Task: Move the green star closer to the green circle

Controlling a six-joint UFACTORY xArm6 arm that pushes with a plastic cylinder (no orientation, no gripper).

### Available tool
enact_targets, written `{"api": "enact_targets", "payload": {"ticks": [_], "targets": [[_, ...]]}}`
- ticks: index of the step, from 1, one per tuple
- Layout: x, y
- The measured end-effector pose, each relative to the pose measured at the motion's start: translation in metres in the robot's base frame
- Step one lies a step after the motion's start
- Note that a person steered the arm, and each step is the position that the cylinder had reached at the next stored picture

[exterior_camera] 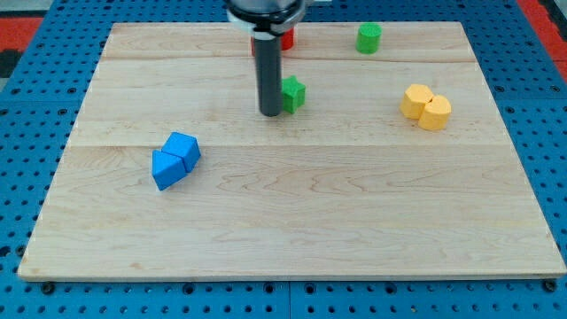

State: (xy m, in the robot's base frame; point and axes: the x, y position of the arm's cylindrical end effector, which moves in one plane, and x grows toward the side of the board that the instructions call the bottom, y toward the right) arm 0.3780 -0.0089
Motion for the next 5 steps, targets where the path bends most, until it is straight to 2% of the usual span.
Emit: {"api": "enact_targets", "payload": {"ticks": [3,4,5], "targets": [[-0.074,0.064],[-0.077,0.068],[-0.068,0.035]]}}
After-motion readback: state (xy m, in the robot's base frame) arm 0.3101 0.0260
